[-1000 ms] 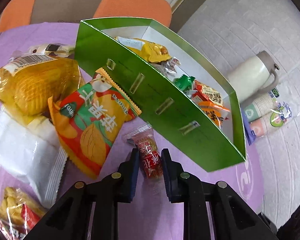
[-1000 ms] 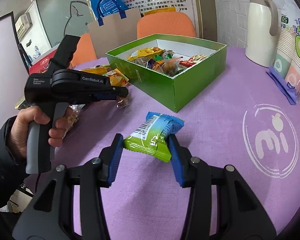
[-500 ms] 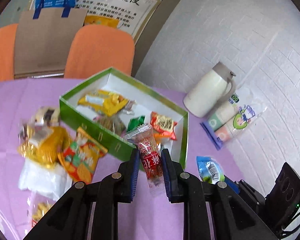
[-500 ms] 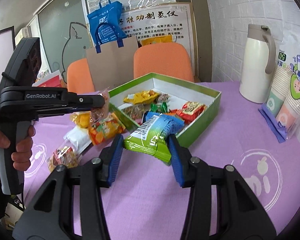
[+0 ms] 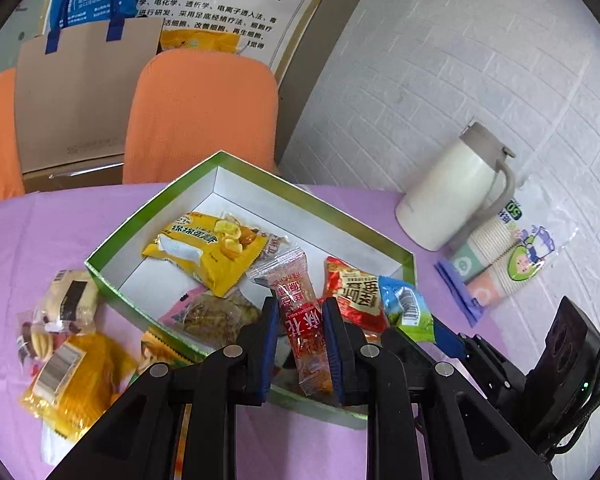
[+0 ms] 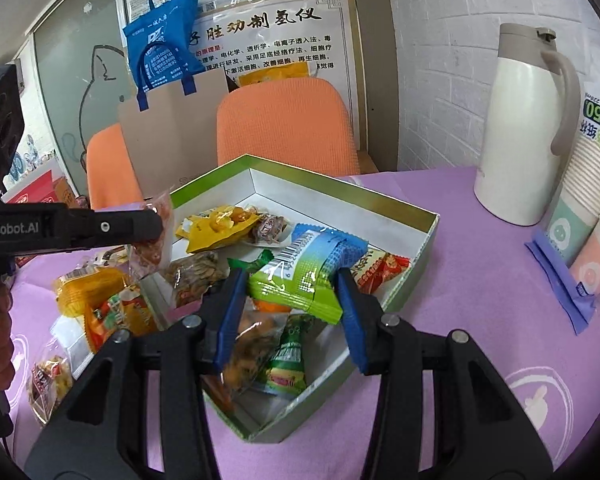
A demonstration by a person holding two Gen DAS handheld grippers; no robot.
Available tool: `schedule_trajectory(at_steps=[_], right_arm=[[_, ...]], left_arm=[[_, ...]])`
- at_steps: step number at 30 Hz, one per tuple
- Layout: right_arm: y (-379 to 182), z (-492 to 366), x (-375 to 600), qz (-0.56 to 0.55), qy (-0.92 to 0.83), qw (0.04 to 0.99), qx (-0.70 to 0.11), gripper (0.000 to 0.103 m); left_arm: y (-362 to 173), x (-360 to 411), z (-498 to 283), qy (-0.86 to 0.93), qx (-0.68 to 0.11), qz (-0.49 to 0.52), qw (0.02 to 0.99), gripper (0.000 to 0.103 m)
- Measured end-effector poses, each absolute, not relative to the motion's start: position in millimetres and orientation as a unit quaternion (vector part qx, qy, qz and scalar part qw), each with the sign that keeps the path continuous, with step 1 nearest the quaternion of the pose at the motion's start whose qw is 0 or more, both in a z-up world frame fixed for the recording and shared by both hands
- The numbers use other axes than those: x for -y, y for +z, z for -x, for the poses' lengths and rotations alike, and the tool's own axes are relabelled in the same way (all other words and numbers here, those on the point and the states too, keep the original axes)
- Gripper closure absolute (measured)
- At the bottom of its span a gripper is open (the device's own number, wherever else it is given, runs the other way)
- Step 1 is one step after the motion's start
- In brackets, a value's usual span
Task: Organize snacks
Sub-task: 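Lower both snacks into the green box and open both tools, then withdraw both tools from the green box toward the pile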
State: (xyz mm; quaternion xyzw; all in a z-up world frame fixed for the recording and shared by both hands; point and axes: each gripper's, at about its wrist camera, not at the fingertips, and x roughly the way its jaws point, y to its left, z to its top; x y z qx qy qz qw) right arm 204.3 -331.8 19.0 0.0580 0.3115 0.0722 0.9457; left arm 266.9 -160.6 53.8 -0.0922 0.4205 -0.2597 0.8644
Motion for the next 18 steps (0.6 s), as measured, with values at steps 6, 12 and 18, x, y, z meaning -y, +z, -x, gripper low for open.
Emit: schedule_trajectory(at_steps=[6, 12, 18], right_arm=[[10, -212, 329, -0.029, 0.071, 0.948, -0.308, 0.016], [20, -183, 339, -0.041, 0.071, 0.956, -0.281, 0.003], [40, -163, 337, -0.073, 0.085, 0.952, -0.286, 0.003]], left_arm=[[42, 155, -272, -0.265, -0.414, 0.088, 0.867, 0.024], [50, 134, -262, -0.234, -0.387, 0.102, 0.886, 0.010], [68, 117, -236, -0.242, -0.377, 0.101, 0.888, 0.010]])
